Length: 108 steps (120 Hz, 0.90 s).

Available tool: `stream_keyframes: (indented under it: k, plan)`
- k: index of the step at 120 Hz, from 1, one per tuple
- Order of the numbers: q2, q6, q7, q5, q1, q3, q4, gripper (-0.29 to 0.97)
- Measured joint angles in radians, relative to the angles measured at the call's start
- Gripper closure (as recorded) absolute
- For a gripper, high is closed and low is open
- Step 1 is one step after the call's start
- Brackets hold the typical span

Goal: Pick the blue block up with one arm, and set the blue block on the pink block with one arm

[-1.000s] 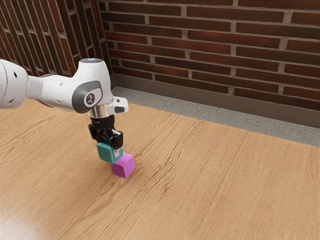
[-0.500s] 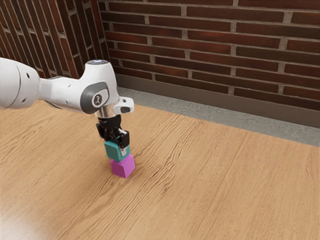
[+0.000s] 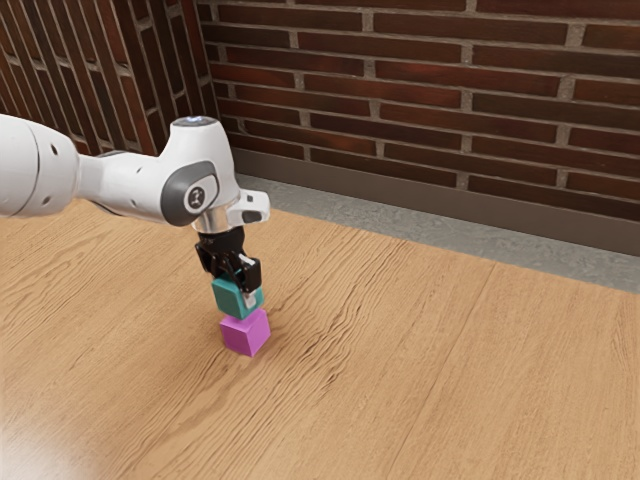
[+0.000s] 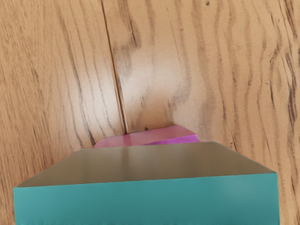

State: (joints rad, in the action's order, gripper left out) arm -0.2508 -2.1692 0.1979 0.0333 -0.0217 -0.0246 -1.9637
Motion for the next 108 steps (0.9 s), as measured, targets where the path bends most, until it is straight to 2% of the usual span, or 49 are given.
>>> stream_keyframes:
  k: [108]
  plan:
    - [-0.009,-0.033,-0.03,0.017,-0.001,-0.001,-0.025,0.3]
